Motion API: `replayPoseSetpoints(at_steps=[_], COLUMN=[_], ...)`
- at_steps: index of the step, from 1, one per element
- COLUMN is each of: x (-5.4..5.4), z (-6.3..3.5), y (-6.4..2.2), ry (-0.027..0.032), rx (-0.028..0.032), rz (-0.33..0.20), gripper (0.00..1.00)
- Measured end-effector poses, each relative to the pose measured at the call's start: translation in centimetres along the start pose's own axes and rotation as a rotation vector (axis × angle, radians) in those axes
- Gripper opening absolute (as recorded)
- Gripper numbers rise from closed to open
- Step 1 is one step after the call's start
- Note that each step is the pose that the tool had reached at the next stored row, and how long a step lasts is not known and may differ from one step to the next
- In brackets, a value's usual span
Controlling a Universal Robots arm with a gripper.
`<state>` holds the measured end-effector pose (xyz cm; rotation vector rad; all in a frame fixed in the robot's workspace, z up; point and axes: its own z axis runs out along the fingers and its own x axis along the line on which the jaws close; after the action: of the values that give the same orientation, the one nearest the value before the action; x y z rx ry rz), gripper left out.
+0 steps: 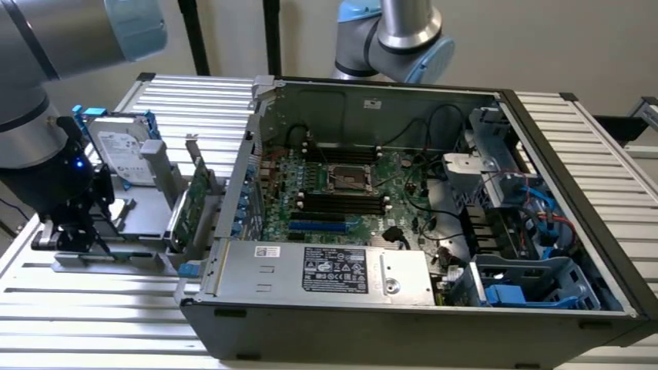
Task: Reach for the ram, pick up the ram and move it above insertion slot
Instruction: 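Pick up the ram and move it above insertion slot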
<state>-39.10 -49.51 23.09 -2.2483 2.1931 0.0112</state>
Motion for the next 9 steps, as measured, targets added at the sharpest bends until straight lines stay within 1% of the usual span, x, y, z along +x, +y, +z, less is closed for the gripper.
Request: replayPoseSetpoints(at_steps=[9], x=[0.0], z=[1.63], y=[0.0], ry=[0.0], rx=[0.0], rz=[0.0], gripper=[0.36])
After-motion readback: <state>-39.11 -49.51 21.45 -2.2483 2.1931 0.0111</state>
